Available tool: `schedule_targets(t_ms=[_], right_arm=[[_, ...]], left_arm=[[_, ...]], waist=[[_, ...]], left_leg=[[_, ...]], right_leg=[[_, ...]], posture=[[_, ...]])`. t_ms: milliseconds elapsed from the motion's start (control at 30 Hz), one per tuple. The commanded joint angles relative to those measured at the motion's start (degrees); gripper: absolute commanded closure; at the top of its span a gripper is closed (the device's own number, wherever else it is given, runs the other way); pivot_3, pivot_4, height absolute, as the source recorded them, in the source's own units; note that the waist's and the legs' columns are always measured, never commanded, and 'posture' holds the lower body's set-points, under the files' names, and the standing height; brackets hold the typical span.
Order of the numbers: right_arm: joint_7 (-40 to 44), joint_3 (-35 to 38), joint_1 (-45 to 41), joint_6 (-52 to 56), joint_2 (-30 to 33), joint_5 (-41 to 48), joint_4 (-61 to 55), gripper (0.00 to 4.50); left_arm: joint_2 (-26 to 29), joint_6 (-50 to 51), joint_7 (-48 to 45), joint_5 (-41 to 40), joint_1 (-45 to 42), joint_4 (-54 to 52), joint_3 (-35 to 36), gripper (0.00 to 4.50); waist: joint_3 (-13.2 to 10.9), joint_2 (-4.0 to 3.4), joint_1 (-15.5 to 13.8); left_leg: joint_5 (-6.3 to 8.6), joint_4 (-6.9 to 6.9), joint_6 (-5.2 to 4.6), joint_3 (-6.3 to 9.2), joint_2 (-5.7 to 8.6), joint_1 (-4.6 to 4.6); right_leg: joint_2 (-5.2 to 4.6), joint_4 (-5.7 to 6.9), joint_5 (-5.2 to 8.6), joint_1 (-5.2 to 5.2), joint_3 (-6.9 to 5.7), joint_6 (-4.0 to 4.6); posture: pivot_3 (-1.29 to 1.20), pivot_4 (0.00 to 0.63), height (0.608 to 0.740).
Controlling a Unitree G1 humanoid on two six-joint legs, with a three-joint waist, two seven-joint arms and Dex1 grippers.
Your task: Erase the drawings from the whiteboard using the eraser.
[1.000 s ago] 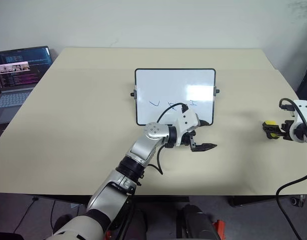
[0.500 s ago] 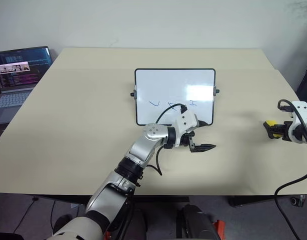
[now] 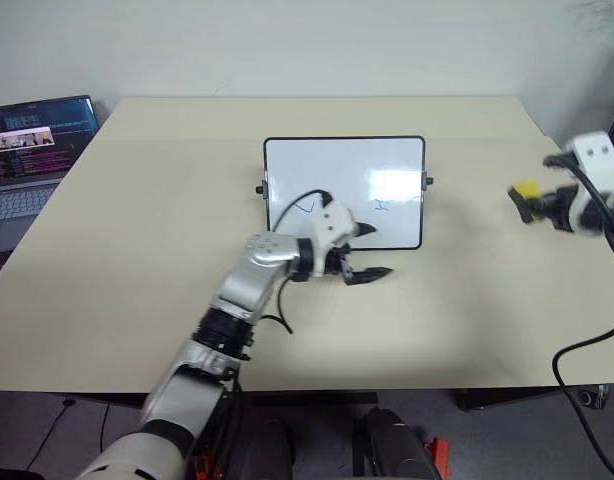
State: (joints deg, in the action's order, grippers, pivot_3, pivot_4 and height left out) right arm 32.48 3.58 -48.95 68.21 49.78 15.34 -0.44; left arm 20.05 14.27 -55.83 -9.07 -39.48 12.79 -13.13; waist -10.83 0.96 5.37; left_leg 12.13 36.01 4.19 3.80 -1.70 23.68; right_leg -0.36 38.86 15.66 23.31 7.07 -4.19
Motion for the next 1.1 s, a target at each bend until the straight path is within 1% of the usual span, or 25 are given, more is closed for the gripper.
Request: schedule_targets(t_ms=[33, 133, 233, 300, 400, 467, 500, 600, 800, 900, 1100], right_arm=[[-0.83, -5.02, -5.18, 2.44, -5.59, 1.79, -9.02, 3.45], [-2.69, -11.76, -9.68, 0.45, -13.65, 0.21, -11.18, 3.45], [-3.74, -17.69, -11.87, -2.82, -20.73, -1.25, -10.64, 3.45], [-5.09, -23.62, -12.86, -6.92, -26.05, -4.28, -7.67, 3.45], [-5.85, -29.71, -13.79, -12.72, -29.64, -9.08, -3.14, 3.45], [-7.17, -35.22, -15.72, -19.85, -33.84, -14.12, 5.07, 3.45], [-7.51, -36.70, -16.37, -22.70, -35.18, -16.06, 8.66, 3.45], [-6.73, -38.83, -17.08, -28.99, -36.43, -20.31, 16.33, 3.45], [-7.70, -37.62, -19.07, -36.75, -38.79, -25.82, 30.01, 3.45], [-8.92, -37.51, -20.22, -39.09, -39.53, -28.67, 36.20, 3.45], [-11.25, -35.91, -22.39, -40.78, -40.20, -32.54, 42.54, 3.45]], left_arm=[[4.01, 1.12, 0.73, -1.48, 3.07, -3.17, 4.69, 0.00], [6.64, 0.65, 3.02, -2.28, 6.70, -3.15, 9.31, 0.00], [7.47, -0.52, 6.59, -3.38, 8.87, -2.54, 14.12, 0.00], [8.72, -0.81, 7.88, -3.53, 10.60, -2.69, 16.27, 0.00], [9.64, -0.62, 8.99, -3.13, 12.26, -3.24, 17.20, 0.00], [10.44, 0.26, 9.37, -3.45, 14.68, -5.46, 18.03, 0.00], [10.58, 0.74, 9.61, -3.75, 15.45, -6.48, 18.28, 0.00], [10.45, 1.63, 10.39, -3.91, 16.27, -8.12, 18.35, 0.00], [10.31, 3.08, 11.77, -4.20, 16.87, -10.36, 17.91, 0.00], [10.63, 3.63, 11.97, -4.26, 16.91, -10.95, 17.82, 0.00], [10.80, 4.17, 11.98, -4.13, 16.11, -10.96, 17.73, 0.00]], waist=[[0.01, 0.01, 0.09], [0.00, 0.01, 0.13], [0.00, 0.02, -0.41], [0.01, 0.06, -0.69], [0.02, 0.08, -0.99], [0.03, 0.10, -0.85], [0.03, 0.10, -0.65], [0.04, 0.13, -0.76], [0.04, 0.14, -0.53], [0.04, 0.14, -0.18], [0.04, 0.14, -0.22]], left_leg=[[0.00, 0.02, 0.00, 0.01, 0.00, 0.00], [0.00, 0.04, 0.00, 0.04, -0.01, 0.03], [0.00, 0.04, 0.00, 0.13, -0.03, 0.13], [0.00, 0.05, 0.00, 0.25, -0.02, 0.27], [0.00, 0.05, 0.01, 0.32, 0.00, 0.31], [-0.01, 0.06, 0.01, 0.32, 0.02, 0.29], [-0.01, 0.05, 0.02, 0.32, 0.02, 0.28], [-0.01, 0.05, 0.02, 0.40, 0.01, 0.27], [-0.02, 0.05, 0.03, 0.46, 0.01, 0.25], [-0.02, 0.03, 0.03, 0.48, 0.00, 0.23], [-0.04, 0.06, 0.03, 0.54, -0.01, 0.12]], right_leg=[[-0.01, -0.01, 0.00, -0.02, -0.02, 0.00], [-0.02, 0.01, 0.00, -0.01, -0.06, 0.01], [-0.02, 0.00, -0.01, 0.06, -0.18, 0.02], [-0.06, -0.03, -0.01, 0.12, -0.32, 0.03], [-0.09, -0.04, -0.01, 0.12, -0.41, 0.04], [-0.14, -0.03, -0.01, 0.11, -0.43, 0.05], [-0.14, -0.01, -0.02, 0.11, -0.43, 0.05], [-0.12, 0.05, -0.01, 0.11, -0.53, 0.08], [-0.12, 0.07, -0.02, 0.08, -0.57, 0.08], [-0.10, 0.09, -0.01, 0.08, -0.58, 0.10], [-0.07, 0.15, -0.05, -0.03, -0.62, 0.17]], posture=[[0.00, 0.150, 0.740], [0.00, 0.150, 0.740], [0.00, 0.150, 0.740], [0.00, 0.150, 0.740], [0.00, 0.150, 0.740], [0.00, 0.150, 0.740], [0.00, 0.150, 0.740], [0.00, 0.150, 0.740], [0.00, 0.150, 0.740], [0.00, 0.150, 0.740], [0.00, 0.150, 0.740]])
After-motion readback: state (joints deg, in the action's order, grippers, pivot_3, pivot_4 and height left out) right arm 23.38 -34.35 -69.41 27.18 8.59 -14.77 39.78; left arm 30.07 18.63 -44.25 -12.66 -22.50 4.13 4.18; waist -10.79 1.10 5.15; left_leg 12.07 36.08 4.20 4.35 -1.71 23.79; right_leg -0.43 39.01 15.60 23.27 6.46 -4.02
